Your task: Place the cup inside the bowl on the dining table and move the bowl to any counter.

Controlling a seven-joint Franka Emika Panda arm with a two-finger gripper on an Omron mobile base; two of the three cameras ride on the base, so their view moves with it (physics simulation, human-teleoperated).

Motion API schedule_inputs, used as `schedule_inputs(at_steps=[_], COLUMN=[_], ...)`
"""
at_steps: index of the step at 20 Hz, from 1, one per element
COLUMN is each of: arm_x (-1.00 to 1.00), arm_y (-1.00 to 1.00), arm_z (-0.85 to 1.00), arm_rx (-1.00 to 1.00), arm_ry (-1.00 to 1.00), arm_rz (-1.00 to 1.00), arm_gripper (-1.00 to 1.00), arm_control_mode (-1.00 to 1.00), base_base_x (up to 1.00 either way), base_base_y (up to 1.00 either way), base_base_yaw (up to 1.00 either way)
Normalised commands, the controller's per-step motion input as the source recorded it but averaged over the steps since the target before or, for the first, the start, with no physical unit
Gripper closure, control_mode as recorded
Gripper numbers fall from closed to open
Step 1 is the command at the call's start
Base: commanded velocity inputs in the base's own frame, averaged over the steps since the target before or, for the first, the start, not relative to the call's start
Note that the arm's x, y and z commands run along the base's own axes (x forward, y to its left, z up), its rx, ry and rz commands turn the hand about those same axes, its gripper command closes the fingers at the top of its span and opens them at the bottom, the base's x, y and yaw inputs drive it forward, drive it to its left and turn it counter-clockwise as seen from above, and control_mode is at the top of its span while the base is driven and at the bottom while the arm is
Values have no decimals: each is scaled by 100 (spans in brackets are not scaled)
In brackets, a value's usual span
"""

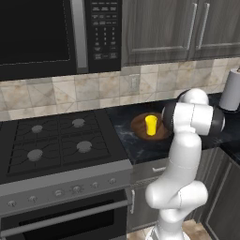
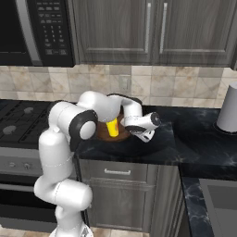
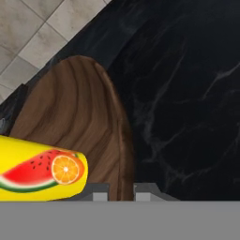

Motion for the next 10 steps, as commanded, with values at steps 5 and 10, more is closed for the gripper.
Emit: schedule_inputs(at_steps=[5, 10], arm_x=[4, 18], arm_y=[0, 0], arm_z=[-7, -1], arm_rx=[0, 0], arm_ry=[0, 4], arm_rz=[0, 0], arm_gripper=[100, 100], arm_control_mode=[-100, -100], base_base_x=[0, 0], base_base_y=[0, 0], base_base_yaw=[0, 0])
